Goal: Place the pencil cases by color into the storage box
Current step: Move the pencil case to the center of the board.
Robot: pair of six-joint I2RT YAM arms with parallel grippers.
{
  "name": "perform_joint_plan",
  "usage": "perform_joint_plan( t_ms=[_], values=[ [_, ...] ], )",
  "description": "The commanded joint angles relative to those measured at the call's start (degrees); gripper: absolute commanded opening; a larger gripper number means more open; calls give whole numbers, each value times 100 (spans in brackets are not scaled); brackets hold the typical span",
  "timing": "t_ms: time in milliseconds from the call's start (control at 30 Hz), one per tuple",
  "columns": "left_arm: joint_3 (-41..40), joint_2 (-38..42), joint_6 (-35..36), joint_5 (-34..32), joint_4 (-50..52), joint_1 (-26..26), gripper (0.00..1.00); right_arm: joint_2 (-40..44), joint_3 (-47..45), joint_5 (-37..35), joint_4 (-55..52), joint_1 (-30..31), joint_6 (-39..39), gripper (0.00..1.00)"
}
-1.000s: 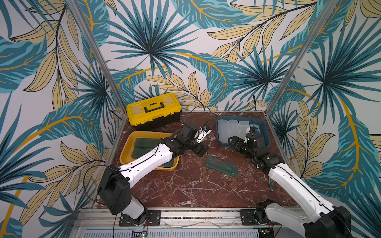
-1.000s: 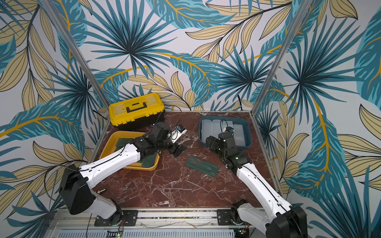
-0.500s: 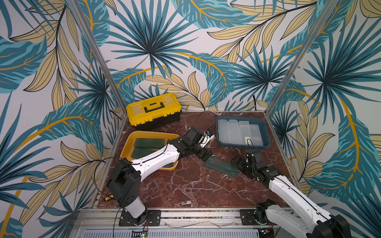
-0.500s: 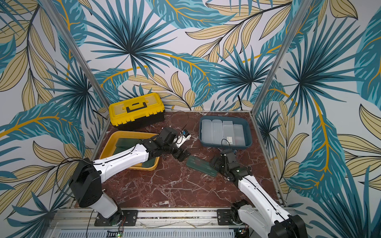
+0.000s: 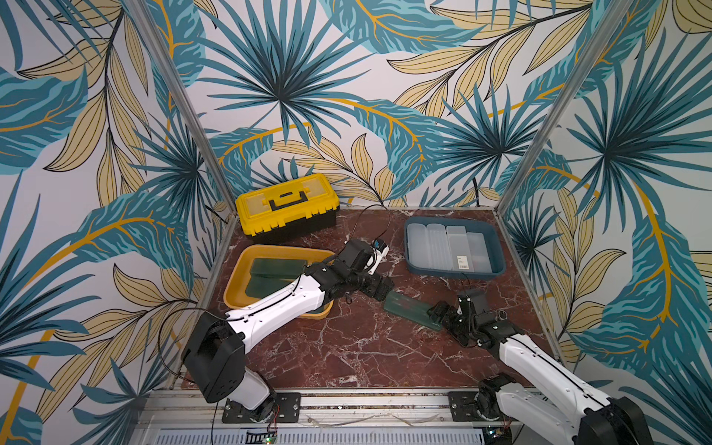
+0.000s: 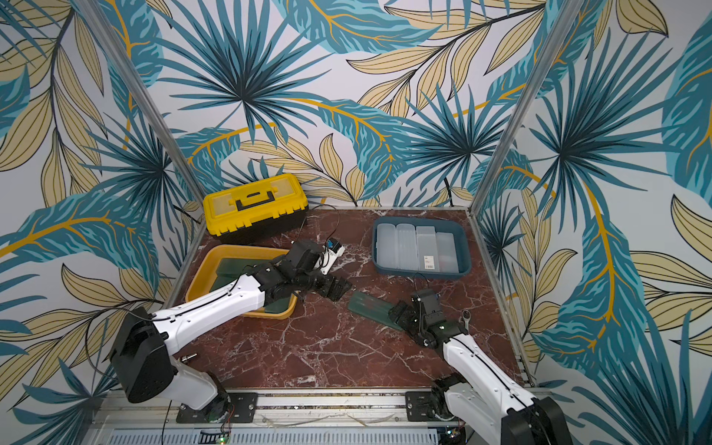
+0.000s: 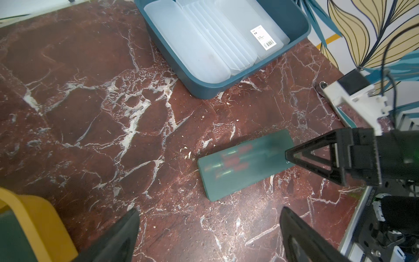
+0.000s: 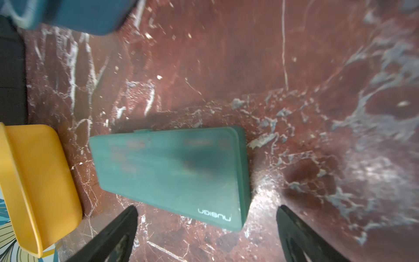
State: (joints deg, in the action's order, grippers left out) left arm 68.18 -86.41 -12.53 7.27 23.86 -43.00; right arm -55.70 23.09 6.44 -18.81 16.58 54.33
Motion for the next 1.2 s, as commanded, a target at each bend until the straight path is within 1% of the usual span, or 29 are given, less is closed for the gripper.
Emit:
perform_joint_plan(
  t_ms=[0,67,200,367,500,700,1000,1167],
  values=[
    [-217,329,-382,-36,159,145,97,-123,-197,238,570,-6,314,95],
    [-248,400,-454,-19,226,251,97,-150,-209,257,815,20,374,95],
    [-361,568,-608,55,287,482,97,-301,-102,233,950,51,377,95],
    [-483,708,-619,16,286,538,97,-799,-19,359,1435,225,526,95],
    [-539,813,-627,7,300,590,97,-1130,128,230,1659,566,698,95],
    [-590,989,-711,-63,391,686,97,-1525,490,-193,1794,1272,1048,95],
    [-715,1383,-973,-264,625,872,97,-2525,948,-136,2442,1978,1522,94],
    [-866,1550,-1052,-384,687,947,97,-3002,1303,-195,2365,2260,1429,94]
  ],
)
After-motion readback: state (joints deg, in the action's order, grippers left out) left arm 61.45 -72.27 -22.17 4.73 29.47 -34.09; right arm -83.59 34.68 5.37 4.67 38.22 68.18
